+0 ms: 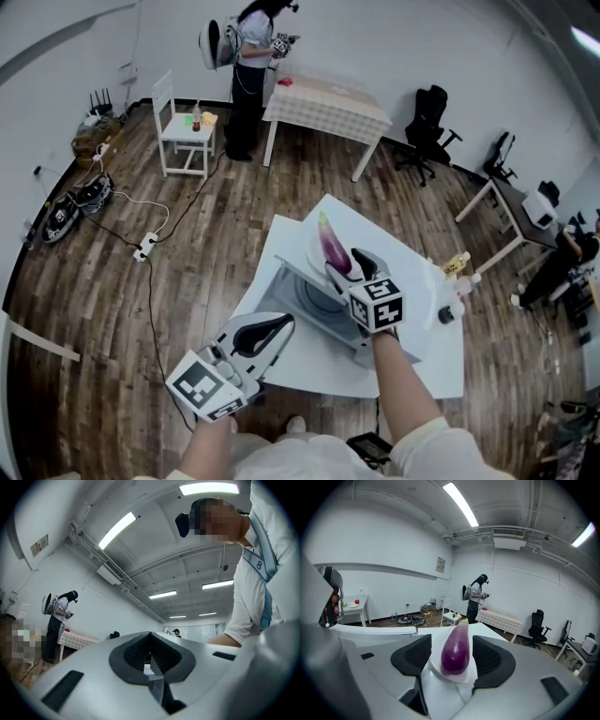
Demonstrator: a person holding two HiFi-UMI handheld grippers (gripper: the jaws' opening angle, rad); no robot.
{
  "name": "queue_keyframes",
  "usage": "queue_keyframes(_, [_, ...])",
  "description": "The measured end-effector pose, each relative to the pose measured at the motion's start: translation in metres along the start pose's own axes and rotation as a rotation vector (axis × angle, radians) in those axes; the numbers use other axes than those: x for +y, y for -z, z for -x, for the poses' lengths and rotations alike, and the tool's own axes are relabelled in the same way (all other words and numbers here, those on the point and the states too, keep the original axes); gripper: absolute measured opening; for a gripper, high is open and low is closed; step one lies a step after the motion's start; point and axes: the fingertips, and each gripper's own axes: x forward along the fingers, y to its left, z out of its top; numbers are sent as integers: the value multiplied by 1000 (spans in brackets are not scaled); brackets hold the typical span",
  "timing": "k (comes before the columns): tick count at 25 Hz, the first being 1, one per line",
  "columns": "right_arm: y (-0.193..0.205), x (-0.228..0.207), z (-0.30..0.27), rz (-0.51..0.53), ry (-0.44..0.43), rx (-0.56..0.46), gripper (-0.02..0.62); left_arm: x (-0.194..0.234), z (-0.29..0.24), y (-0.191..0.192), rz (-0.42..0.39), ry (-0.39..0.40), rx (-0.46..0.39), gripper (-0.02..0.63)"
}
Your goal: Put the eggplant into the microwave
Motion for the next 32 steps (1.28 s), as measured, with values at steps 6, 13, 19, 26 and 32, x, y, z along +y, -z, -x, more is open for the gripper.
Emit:
queue_keyframes(6, [14,0,-12,-19,-7,39,275,1,-2,2,-1,2,4,2])
queue_keyframes(13, [23,-6,-18,-36,12,64,275,1,-3,6,-3,5,16,2])
queue_keyframes(19, [25,-9,-18,-12,23,73,238,4,-4,7,-7,0,26,2])
queue_keyframes(26, [15,-6,-5,9,32,22,236,2,-4,6,-6,7,32,2])
queue_keyframes(32, [4,5,15,15,30,-33,236,-3,-5,5,-7,28,34,2])
